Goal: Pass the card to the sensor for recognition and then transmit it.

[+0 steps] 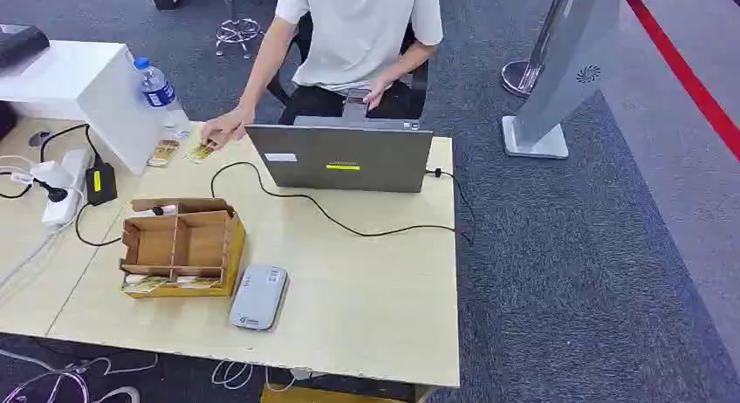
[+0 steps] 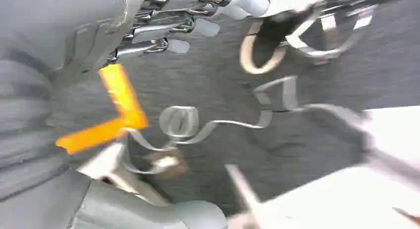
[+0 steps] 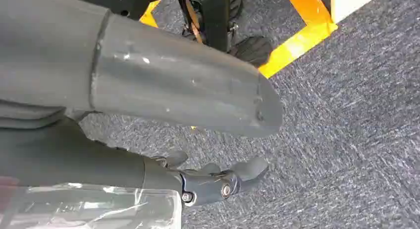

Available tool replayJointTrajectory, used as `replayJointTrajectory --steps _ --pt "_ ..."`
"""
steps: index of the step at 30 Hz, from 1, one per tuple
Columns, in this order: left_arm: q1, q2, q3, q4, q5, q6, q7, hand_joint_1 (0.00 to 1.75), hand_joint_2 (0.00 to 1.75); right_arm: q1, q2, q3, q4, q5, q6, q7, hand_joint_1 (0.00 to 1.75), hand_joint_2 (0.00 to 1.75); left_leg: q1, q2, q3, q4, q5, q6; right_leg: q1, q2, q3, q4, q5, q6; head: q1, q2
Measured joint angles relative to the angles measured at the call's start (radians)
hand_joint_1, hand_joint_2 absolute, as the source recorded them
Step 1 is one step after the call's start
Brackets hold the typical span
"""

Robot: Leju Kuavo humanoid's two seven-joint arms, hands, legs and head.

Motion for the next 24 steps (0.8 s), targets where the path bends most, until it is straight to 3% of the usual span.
replayJointTrajectory --steps 12,18,24 --pt "-0.035 -0.075 0.108 -0.411 -0.100 0.037 -0.059 0.00 1.75 -0.001 0.000 -0.014 0.007 0.015 -0.014 0.006 0.00 0.00 0.000 0.000 0.001 0.000 0.000 0.000 0.000 0.000 0.000 0.000 0.000 0.000 0.000 0.000" --pt "-0.079 -0.103 0.105 -0.613 -0.197 0.071 -0.076 0.00 1.75 -0.002 0.000 -0.014 0.010 0.037 -0.017 0.013 0.00 0.00 0.000 0.000 0.001 0.000 0.000 0.000 0.000 0.000 0.001 0.000 0.000 0.000 0.000 0.000" --pt "-0.136 -0.105 0.054 -0.758 -0.339 0.151 -0.088 0.00 1.75 -0.009 0.000 -0.011 0.011 0.073 -0.023 0.022 0.00 0.00 0.000 0.001 0.001 0.000 0.001 0.000 0.000 0.001 0.001 0.000 0.001 0.000 0.000 0.000"
